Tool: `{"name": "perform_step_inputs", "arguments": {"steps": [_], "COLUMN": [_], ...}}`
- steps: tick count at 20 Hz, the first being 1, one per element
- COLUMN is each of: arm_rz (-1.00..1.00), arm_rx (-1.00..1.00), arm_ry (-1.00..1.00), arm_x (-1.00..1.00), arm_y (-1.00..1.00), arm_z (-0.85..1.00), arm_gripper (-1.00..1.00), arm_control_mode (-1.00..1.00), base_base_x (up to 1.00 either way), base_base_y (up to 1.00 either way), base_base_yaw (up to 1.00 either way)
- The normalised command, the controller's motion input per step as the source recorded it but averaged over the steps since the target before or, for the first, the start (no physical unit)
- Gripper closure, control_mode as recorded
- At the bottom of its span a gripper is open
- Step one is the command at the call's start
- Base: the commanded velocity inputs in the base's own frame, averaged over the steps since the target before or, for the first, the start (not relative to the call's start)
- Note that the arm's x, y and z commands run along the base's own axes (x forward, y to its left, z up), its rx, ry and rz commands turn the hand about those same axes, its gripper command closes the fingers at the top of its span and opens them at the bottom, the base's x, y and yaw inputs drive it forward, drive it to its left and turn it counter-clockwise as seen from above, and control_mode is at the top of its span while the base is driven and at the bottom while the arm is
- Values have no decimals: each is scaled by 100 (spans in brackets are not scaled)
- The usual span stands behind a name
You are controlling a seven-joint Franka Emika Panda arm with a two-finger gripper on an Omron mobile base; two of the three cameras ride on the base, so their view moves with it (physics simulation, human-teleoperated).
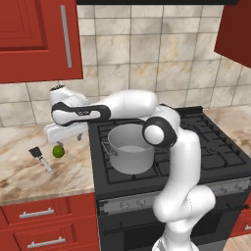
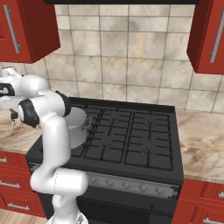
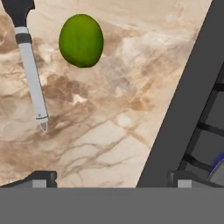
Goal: Put the onion and lime in the pot. Retrieve the spatula and lightly stir the vegetables in the pot.
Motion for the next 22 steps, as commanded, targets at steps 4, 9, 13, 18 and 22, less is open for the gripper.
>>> {"name": "perform_step_inputs", "arguments": {"steps": [4, 9, 13, 18, 22], "arm_rz": [0, 0, 0, 0, 0], "arm_rx": [0, 3, 9, 6, 0], "arm_ry": [0, 0, 0, 0, 0], "arm_x": [-1, 0, 17, 48, 50], "arm_y": [-6, -3, 3, 9, 29], "arm_z": [-61, -44, -16, -5, 0], "arm_gripper": [-100, -100, -100, -100, -100], "arm_control_mode": [-100, -100, -100, -100, -100], "base_base_x": [0, 0, 0, 0, 0], "base_base_y": [0, 0, 0, 0, 0], "base_base_yaw": [0, 0, 0, 0, 0]}}
